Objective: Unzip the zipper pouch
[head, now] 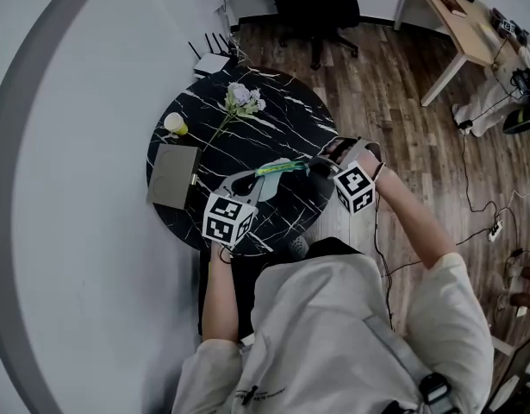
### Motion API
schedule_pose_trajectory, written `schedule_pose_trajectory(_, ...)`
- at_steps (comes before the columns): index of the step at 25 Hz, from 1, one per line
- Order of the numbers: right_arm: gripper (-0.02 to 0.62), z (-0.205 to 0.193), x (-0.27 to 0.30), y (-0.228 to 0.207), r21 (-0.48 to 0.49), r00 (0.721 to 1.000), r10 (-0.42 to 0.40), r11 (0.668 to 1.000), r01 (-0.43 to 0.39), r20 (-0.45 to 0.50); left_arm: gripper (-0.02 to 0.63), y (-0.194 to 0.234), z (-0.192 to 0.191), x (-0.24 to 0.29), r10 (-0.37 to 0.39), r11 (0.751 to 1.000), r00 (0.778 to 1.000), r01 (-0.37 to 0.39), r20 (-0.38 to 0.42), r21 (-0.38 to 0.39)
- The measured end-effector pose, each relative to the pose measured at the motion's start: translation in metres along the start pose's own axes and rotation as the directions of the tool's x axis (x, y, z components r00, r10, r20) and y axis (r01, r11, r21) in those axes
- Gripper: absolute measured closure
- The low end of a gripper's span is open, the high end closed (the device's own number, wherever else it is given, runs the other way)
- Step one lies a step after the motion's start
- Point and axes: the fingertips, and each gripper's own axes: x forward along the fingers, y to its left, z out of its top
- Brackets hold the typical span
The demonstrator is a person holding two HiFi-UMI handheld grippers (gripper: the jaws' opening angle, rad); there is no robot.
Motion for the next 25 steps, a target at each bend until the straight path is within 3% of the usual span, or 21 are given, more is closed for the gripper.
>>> schedule_pose_trajectory(7, 0.578, -0.010, 0.011, 0.005, 0.052, 0.998, 0.008, 0.999, -0.005, -0.057, 0.581, -0.001, -0.001, 0.003, 0.004, 1.000, 1.000, -0.004, 0.005, -0.021)
schedule_pose_trajectory(10, 0.568, -0.008, 0.020, 0.005, 0.212, 0.999, -0.017, 0.977, 0.024, -0.037, 0.581, -0.001, -0.003, 0.006, 0.018, 0.999, 1.000, -0.017, 0.015, -0.044)
schedule_pose_trajectory(12, 0.551, -0.005, 0.023, 0.005, 0.352, 0.999, -0.038, 0.935, 0.038, -0.006, 0.581, 0.000, -0.005, 0.007, 0.026, 0.998, 1.000, -0.025, 0.014, -0.051)
schedule_pose_trajectory(15, 0.540, 0.003, 0.023, 0.000, 0.555, 0.996, -0.080, 0.831, 0.038, 0.051, 0.581, 0.002, -0.010, 0.007, 0.043, 0.997, 0.999, -0.043, 0.007, -0.061)
schedule_pose_trajectory(19, 0.535, 0.011, 0.017, -0.016, 0.773, 0.978, -0.176, 0.634, 0.028, 0.109, 0.581, 0.005, -0.016, 0.009, 0.074, 0.993, 0.997, -0.073, 0.010, -0.092)
schedule_pose_trajectory(21, 0.535, 0.017, 0.012, -0.023, 0.841, 0.965, -0.220, 0.542, 0.000, 0.142, 0.581, 0.007, -0.017, 0.009, 0.095, 0.989, 0.995, -0.092, 0.021, -0.115)
schedule_pose_trajectory(25, 0.535, 0.029, 0.000, -0.033, 0.916, 0.934, -0.304, 0.397, -0.057, 0.190, 0.581, 0.010, -0.018, 0.007, 0.141, 0.977, 0.989, -0.131, 0.049, -0.170)
